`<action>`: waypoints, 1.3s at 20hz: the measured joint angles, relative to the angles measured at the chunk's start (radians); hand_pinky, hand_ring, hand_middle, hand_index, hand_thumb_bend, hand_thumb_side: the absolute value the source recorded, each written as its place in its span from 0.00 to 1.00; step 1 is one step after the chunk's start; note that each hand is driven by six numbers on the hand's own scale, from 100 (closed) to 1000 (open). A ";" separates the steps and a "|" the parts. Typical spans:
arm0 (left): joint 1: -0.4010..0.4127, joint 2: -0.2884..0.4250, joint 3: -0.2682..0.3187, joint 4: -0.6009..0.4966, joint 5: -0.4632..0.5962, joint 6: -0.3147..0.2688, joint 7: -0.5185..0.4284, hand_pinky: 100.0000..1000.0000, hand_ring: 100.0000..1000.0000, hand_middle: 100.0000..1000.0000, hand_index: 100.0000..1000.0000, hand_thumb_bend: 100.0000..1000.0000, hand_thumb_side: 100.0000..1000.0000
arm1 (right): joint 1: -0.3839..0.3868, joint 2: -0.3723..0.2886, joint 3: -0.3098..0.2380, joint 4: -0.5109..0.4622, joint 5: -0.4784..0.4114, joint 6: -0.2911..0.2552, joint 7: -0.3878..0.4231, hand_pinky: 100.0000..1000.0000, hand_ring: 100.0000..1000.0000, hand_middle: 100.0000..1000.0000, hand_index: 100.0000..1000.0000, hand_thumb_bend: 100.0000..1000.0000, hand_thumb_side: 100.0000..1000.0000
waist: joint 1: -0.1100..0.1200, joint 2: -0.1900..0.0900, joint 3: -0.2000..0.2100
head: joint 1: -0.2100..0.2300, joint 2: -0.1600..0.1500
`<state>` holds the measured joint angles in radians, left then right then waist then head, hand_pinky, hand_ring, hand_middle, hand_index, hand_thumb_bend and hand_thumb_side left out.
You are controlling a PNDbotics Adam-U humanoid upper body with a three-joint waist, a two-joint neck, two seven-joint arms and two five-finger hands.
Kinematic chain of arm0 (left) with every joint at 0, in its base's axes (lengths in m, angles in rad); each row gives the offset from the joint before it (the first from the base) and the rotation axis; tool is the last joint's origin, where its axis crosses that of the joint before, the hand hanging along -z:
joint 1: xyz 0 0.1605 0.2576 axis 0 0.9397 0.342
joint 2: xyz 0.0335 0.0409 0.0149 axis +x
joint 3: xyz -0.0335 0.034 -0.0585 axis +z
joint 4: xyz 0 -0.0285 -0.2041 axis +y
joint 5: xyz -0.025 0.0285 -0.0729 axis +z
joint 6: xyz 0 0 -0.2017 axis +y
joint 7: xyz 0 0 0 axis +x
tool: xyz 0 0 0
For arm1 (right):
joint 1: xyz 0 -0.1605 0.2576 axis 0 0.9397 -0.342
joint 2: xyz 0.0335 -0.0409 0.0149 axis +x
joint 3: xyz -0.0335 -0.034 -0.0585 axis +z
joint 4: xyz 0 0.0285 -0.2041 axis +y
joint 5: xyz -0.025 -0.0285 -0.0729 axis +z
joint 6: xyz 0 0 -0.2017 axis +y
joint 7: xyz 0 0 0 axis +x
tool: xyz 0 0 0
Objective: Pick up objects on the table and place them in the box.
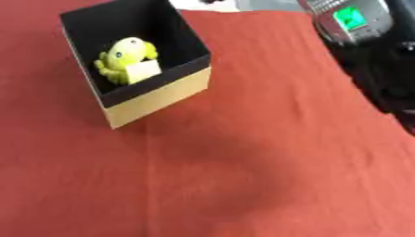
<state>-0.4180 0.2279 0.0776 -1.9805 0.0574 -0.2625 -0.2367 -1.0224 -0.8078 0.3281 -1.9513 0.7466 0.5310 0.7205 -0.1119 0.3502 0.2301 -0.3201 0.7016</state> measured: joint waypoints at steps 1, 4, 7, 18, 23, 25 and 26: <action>0.000 0.000 0.000 0.000 0.001 0.000 0.000 0.41 0.55 0.66 0.52 0.00 0.52 | -0.012 0.023 0.013 0.012 0.015 -0.002 0.002 0.77 0.70 0.65 0.76 0.00 0.00 | -0.003 0.000 0.002 | -0.003 0.001; -0.001 -0.004 0.000 0.000 0.003 0.001 0.000 0.41 0.55 0.66 0.52 0.00 0.52 | -0.044 0.094 0.054 0.063 0.059 -0.008 0.008 0.77 0.70 0.66 0.76 0.00 0.00 | -0.008 0.000 0.008 | -0.009 0.002; -0.005 -0.008 0.000 0.000 0.005 0.001 0.000 0.41 0.55 0.66 0.52 0.00 0.52 | -0.065 0.164 0.095 0.129 0.105 -0.012 0.012 0.77 0.71 0.66 0.76 0.00 0.00 | -0.009 0.000 0.016 | -0.013 0.002; -0.022 -0.009 -0.006 0.000 0.008 0.000 0.000 0.42 0.55 0.66 0.53 0.00 0.52 | -0.073 0.282 0.156 0.311 0.173 -0.021 0.021 0.79 0.76 0.71 0.79 0.00 0.04 | -0.013 0.000 0.037 | -0.021 0.001; -0.024 -0.014 -0.006 0.000 0.009 0.000 0.000 0.42 0.55 0.66 0.52 0.00 0.52 | -0.071 0.309 0.171 0.363 0.165 -0.019 0.019 0.83 0.81 0.75 0.82 0.06 0.10 | -0.012 0.001 0.042 | -0.021 0.001; -0.024 -0.017 -0.006 0.000 0.009 0.000 0.000 0.42 0.55 0.66 0.52 0.00 0.52 | -0.068 0.314 0.171 0.390 0.168 -0.019 0.019 0.84 0.84 0.77 0.84 0.12 0.13 | -0.012 0.002 0.042 | -0.020 0.001; -0.024 -0.017 -0.006 0.000 0.009 0.000 0.000 0.42 0.55 0.66 0.52 0.00 0.52 | -0.068 0.315 0.172 0.402 0.172 -0.020 0.020 0.85 0.86 0.79 0.84 0.17 0.15 | -0.012 0.003 0.042 | -0.020 0.001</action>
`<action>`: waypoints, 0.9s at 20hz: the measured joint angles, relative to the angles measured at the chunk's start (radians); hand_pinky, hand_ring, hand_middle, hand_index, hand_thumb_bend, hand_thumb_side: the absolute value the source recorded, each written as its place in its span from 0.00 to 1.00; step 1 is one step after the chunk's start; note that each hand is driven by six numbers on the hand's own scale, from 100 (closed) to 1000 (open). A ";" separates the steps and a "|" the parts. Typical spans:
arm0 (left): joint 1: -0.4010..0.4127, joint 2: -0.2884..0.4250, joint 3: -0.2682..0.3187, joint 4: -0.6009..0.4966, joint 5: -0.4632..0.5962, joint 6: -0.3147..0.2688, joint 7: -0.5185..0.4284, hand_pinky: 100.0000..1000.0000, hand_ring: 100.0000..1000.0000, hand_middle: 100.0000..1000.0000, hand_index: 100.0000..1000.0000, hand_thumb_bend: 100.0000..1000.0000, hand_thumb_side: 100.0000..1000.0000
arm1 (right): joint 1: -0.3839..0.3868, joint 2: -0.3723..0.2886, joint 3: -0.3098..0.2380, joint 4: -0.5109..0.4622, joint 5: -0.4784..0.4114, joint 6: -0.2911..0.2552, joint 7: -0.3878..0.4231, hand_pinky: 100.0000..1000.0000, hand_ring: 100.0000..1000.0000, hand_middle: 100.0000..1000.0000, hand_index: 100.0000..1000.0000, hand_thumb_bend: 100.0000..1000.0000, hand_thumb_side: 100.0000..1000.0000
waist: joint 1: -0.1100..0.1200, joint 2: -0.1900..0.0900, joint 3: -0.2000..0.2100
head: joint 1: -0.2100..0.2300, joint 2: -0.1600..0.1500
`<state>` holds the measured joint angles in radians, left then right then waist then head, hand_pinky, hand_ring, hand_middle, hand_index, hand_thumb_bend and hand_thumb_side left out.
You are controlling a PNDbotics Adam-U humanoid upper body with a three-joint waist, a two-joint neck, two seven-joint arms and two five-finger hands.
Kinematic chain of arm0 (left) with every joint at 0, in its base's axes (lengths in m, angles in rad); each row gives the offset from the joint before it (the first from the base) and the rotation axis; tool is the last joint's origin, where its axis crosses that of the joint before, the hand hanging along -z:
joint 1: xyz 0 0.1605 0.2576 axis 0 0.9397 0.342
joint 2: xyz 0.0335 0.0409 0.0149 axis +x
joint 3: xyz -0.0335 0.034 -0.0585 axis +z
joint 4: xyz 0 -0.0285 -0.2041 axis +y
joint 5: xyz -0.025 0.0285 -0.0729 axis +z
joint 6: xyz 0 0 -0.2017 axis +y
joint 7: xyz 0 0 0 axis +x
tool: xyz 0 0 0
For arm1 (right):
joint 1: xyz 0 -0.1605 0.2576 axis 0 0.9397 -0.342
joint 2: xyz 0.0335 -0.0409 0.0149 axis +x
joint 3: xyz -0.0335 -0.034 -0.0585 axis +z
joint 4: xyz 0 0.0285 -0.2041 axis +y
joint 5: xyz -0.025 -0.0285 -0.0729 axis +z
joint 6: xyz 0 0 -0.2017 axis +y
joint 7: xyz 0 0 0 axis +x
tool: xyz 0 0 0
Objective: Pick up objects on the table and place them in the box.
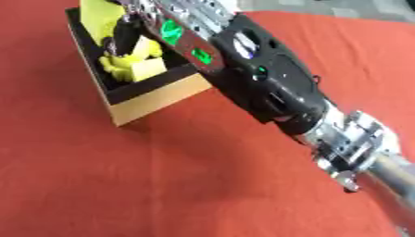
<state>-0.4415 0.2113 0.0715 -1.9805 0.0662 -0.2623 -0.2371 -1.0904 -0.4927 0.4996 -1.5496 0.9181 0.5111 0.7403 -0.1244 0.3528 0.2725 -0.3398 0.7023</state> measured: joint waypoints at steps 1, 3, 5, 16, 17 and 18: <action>0.000 0.000 0.000 0.000 0.000 0.000 0.000 0.42 0.55 0.66 0.52 0.00 0.52 | 0.000 0.002 0.000 0.010 0.004 -0.002 0.002 0.85 0.87 0.80 0.85 0.19 0.16 | 0.000 0.000 0.000 | 0.001 0.000; 0.000 0.000 0.000 0.000 0.000 0.000 0.000 0.42 0.55 0.66 0.52 0.00 0.52 | 0.001 0.004 0.000 0.028 0.011 -0.007 0.007 0.87 0.89 0.82 0.87 0.24 0.21 | 0.000 0.001 -0.001 | 0.003 0.000; 0.000 0.000 0.000 0.000 0.000 0.001 -0.001 0.42 0.55 0.66 0.52 0.00 0.52 | 0.002 0.004 0.000 0.040 0.014 -0.012 0.012 0.87 0.89 0.82 0.87 0.24 0.21 | 0.000 0.002 -0.001 | 0.004 0.000; 0.001 0.000 0.000 0.000 0.000 0.003 -0.003 0.41 0.55 0.66 0.52 0.00 0.52 | 0.017 0.005 0.013 0.117 0.028 -0.021 0.021 1.00 1.00 0.88 0.99 0.50 0.23 | 0.000 0.002 -0.005 | 0.004 0.000; 0.002 0.000 0.000 0.000 0.000 0.003 -0.003 0.41 0.55 0.66 0.52 0.00 0.52 | 0.017 0.005 0.013 0.123 0.035 -0.022 0.022 0.99 1.00 0.87 0.99 0.50 0.24 | 0.000 0.002 -0.006 | 0.004 0.000; 0.002 0.000 0.000 0.000 0.000 0.003 -0.004 0.41 0.55 0.66 0.52 0.00 0.52 | 0.017 0.005 0.012 0.127 0.044 -0.024 0.024 0.99 1.00 0.87 0.99 0.48 0.24 | 0.000 0.002 -0.007 | 0.004 0.000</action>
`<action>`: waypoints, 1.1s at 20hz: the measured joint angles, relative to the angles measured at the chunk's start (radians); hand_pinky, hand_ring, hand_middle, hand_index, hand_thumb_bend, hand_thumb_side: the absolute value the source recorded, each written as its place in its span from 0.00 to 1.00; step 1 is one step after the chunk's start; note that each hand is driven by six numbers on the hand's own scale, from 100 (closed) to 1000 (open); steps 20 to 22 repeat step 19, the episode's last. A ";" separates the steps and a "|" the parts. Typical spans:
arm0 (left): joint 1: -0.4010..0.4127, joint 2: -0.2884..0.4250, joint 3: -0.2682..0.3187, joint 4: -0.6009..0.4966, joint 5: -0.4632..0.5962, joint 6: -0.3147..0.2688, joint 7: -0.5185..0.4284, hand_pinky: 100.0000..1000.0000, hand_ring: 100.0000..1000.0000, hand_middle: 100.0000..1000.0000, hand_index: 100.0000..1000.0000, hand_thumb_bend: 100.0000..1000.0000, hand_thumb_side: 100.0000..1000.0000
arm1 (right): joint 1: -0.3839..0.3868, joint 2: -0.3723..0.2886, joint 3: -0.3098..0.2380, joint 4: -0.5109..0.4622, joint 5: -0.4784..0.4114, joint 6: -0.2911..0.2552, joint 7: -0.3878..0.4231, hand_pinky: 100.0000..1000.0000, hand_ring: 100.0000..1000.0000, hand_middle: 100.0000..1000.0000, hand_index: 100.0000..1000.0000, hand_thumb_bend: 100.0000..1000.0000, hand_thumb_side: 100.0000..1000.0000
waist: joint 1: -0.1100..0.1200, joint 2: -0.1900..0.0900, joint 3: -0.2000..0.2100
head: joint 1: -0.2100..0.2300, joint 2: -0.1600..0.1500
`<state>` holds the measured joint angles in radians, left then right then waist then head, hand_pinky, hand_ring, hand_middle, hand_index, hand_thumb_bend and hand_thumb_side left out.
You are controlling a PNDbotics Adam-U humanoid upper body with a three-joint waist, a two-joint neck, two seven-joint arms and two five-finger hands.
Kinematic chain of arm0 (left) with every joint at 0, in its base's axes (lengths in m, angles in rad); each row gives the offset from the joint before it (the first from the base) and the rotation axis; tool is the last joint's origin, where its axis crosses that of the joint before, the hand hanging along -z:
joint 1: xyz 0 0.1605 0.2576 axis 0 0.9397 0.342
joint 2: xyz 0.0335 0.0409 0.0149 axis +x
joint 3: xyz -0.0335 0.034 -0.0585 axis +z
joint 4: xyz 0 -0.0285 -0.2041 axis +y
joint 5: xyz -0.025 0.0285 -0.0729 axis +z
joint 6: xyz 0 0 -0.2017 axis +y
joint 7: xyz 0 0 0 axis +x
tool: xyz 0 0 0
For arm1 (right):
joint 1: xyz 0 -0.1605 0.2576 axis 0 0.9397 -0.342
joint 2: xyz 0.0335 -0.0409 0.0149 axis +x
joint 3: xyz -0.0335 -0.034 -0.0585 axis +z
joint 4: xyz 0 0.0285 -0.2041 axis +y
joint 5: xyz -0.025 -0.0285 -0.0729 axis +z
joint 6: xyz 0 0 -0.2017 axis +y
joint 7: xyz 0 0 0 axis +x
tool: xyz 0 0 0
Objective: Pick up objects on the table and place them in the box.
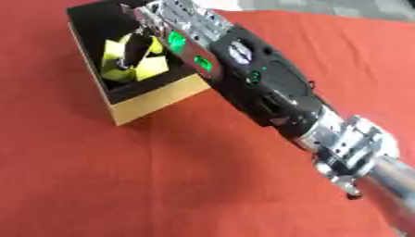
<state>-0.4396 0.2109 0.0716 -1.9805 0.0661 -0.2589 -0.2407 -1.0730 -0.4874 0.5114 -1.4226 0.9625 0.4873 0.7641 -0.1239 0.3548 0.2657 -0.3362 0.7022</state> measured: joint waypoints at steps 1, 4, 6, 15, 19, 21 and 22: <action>0.001 0.000 0.000 0.000 0.000 0.000 0.000 0.41 0.55 0.66 0.52 0.00 0.52 | 0.000 0.000 -0.002 0.000 0.009 -0.001 0.001 0.98 1.00 0.86 0.99 0.47 0.24 | 0.001 0.000 -0.001 | 0.000 0.000; 0.003 0.000 0.000 0.000 -0.002 0.000 0.000 0.41 0.55 0.66 0.52 0.00 0.52 | 0.000 0.000 -0.024 -0.019 0.032 -0.002 0.002 0.98 0.99 0.86 0.98 0.44 0.25 | 0.006 -0.001 -0.005 | 0.001 0.000; 0.007 0.000 0.000 0.000 -0.004 0.000 0.000 0.41 0.55 0.66 0.52 0.00 0.52 | -0.001 -0.002 -0.041 -0.045 0.048 -0.002 0.002 0.97 0.98 0.85 0.98 0.41 0.26 | 0.009 -0.004 -0.008 | 0.002 0.000; 0.014 0.000 0.007 0.000 -0.008 -0.002 0.025 0.42 0.55 0.66 0.53 0.00 0.52 | -0.022 -0.125 -0.199 -0.236 0.146 -0.015 0.015 0.89 0.82 0.78 0.90 0.02 0.23 | 0.038 -0.030 -0.050 | 0.041 0.015; 0.012 0.001 0.015 0.000 -0.009 -0.006 0.058 0.43 0.56 0.66 0.54 0.00 0.52 | 0.040 -0.214 -0.287 -0.329 0.178 -0.020 0.000 0.87 0.81 0.79 0.89 0.00 0.28 | 0.058 -0.043 -0.075 | 0.072 0.025; 0.012 0.001 0.015 0.000 -0.009 -0.006 0.058 0.43 0.56 0.66 0.54 0.00 0.52 | 0.040 -0.214 -0.287 -0.329 0.178 -0.020 0.000 0.87 0.81 0.79 0.89 0.00 0.28 | 0.058 -0.043 -0.075 | 0.072 0.025; 0.012 0.001 0.015 0.000 -0.009 -0.006 0.058 0.43 0.56 0.66 0.54 0.00 0.52 | 0.040 -0.214 -0.287 -0.329 0.178 -0.020 0.000 0.87 0.81 0.79 0.89 0.00 0.28 | 0.058 -0.043 -0.075 | 0.072 0.025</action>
